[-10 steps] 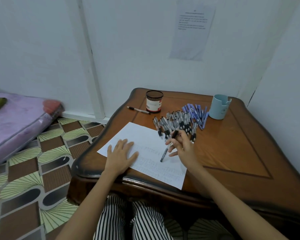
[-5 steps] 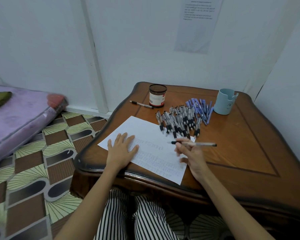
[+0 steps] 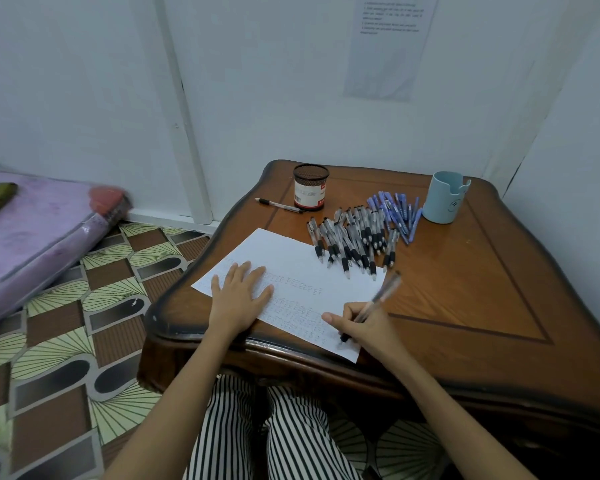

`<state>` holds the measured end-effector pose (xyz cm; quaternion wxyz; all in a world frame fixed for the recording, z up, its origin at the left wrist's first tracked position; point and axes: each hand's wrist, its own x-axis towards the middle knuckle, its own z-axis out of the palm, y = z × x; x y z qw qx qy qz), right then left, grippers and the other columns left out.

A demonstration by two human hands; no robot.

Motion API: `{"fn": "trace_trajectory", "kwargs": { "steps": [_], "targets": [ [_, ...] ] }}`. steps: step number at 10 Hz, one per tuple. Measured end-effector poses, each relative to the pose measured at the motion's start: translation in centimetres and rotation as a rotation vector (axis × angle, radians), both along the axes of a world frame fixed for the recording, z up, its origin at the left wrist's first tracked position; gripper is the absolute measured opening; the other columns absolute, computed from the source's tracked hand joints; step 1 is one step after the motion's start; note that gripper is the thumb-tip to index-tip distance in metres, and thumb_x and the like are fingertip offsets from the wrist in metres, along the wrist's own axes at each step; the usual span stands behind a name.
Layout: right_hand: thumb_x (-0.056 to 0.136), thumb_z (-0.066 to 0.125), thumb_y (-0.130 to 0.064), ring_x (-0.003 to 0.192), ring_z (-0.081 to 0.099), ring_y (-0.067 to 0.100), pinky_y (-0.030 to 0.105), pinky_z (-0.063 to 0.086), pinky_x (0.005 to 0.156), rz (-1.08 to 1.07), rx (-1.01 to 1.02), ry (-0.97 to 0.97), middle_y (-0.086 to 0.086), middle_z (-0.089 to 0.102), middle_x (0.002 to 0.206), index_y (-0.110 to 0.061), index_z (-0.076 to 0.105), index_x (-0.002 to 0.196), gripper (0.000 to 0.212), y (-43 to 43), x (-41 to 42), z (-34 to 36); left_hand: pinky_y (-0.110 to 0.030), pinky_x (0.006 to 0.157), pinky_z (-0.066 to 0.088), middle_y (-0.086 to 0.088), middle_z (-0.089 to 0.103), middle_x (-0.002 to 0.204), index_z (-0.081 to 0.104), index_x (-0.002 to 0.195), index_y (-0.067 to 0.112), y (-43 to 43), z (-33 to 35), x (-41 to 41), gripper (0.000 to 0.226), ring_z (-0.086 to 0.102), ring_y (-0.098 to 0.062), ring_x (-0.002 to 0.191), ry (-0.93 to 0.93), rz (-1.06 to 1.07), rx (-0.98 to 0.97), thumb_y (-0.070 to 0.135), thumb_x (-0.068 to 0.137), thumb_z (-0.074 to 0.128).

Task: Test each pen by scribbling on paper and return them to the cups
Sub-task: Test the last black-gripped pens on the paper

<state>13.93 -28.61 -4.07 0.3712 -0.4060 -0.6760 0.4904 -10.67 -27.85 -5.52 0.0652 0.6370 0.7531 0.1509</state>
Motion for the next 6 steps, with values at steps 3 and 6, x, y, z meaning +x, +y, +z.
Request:
{"fn": "trace_trajectory", "kwargs": {
  "steps": [3, 6],
  "targets": [
    [0.084, 0.070, -0.015, 0.045, 0.056, 0.009, 0.018, 0.037, 0.049, -0.091, 0.145, -0.022, 0.007, 0.042, 0.039, -0.015, 0.042, 0.040, 0.052, 0.86, 0.02, -1.64, -0.049, 0.115, -0.003, 0.002, 0.015, 0.158, 0.027, 0.146, 0.032, -0.04, -0.03, -0.03, 0.053, 0.004, -0.018, 0.146, 0.006, -0.002, 0.000, 0.051, 0.097, 0.032],
    [0.087, 0.063, -0.005, 0.042, 0.049, 0.006, 0.019, 0.037, 0.048, -0.073, 0.132, -0.051, 0.000, 0.038, 0.041, -0.015, 0.040, 0.042, 0.052, 0.96, -0.10, -1.58, -0.050, 0.115, -0.002, 0.001, 0.014, 0.158, 0.026, 0.146, 0.032, -0.09, 0.01, -0.03, 0.053, 0.004, -0.018, 0.146, 0.015, -0.004, -0.008, 0.051, 0.097, 0.031]
  ]
}}
